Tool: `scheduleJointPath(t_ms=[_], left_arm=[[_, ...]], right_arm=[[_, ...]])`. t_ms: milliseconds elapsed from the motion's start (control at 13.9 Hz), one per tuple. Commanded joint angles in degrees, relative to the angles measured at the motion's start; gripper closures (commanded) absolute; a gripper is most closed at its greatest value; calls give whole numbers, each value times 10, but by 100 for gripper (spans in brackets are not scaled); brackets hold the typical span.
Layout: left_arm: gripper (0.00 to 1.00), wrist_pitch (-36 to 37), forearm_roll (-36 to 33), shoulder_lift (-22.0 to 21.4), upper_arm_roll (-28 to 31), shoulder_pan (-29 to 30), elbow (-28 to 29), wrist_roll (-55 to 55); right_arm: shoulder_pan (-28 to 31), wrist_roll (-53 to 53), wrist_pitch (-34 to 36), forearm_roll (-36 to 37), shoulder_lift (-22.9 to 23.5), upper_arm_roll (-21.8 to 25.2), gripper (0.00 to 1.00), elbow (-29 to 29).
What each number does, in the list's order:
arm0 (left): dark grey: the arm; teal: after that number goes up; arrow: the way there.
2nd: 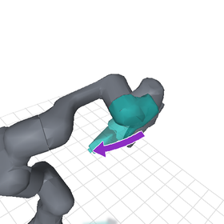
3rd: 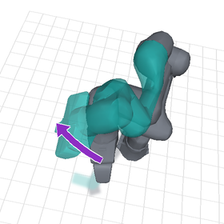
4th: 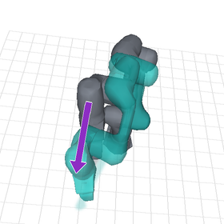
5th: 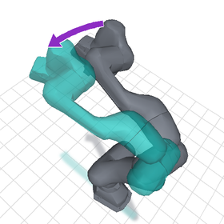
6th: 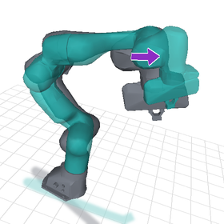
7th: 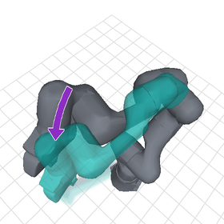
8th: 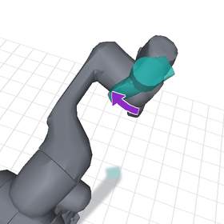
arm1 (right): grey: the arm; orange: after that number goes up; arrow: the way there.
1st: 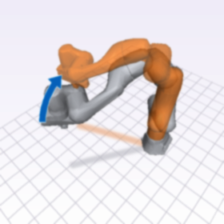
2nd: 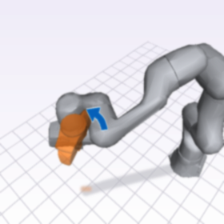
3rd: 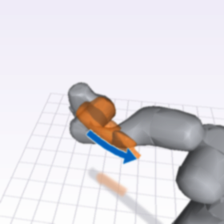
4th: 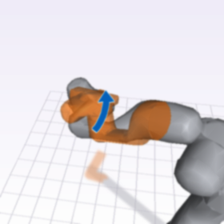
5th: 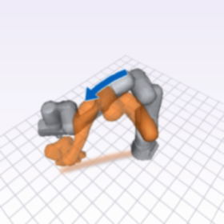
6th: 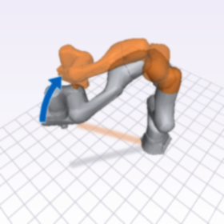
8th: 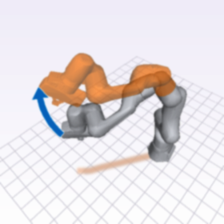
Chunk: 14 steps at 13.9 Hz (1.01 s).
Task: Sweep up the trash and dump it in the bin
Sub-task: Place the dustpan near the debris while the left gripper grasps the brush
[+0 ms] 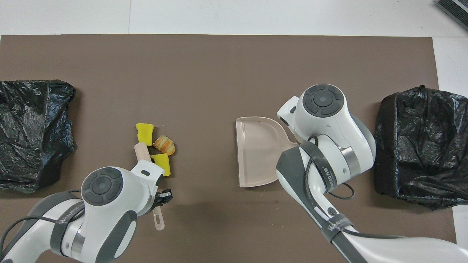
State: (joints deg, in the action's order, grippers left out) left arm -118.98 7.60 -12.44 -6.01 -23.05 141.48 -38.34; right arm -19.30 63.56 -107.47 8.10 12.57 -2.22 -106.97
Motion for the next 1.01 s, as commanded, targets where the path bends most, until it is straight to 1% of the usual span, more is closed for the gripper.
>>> scheduleJointPath(t_ms=[0, 72, 288, 360, 433, 577, 649, 721, 793, 937], left_arm=[[100, -13, 37, 26, 6, -30, -37, 19], [100, -18, 46, 33, 6, -42, -48, 19], [100, -20, 74, 34, 6, -81, -60, 11], [100, -9, 73, 37, 6, -95, -75, 10], [100, 6, 73, 50, 7, -102, -98, 11], [100, 52, 63, 72, 8, -92, -152, 12], [100, 74, 49, 67, 13, -87, -168, 14], [100, 101, 23, 63, 13, -64, -181, 19], [100, 121, -3, 67, 13, -41, -198, 26], [100, 121, -31, 83, 13, -6, -219, 71]], right_arm=[[-3, 9, -12, 13, -9, -4, 100, -12], [-7, 9, -12, 19, -9, -4, 100, -12], [-10, 4, -11, 38, -9, -4, 100, -13], [-21, -15, -12, 40, -4, -4, 100, -13], [-33, -39, -12, 49, 2, -4, 100, -13], [-45, -79, -17, 58, 12, -4, 100, -13], [-45, -81, -19, 58, 14, -4, 100, -13], [-45, -81, -21, 58, 15, -5, 100, -13], [-45, -83, -22, 57, 15, -5, 100, -13], [-45, -87, -29, 55, 15, -5, 100, -14]])
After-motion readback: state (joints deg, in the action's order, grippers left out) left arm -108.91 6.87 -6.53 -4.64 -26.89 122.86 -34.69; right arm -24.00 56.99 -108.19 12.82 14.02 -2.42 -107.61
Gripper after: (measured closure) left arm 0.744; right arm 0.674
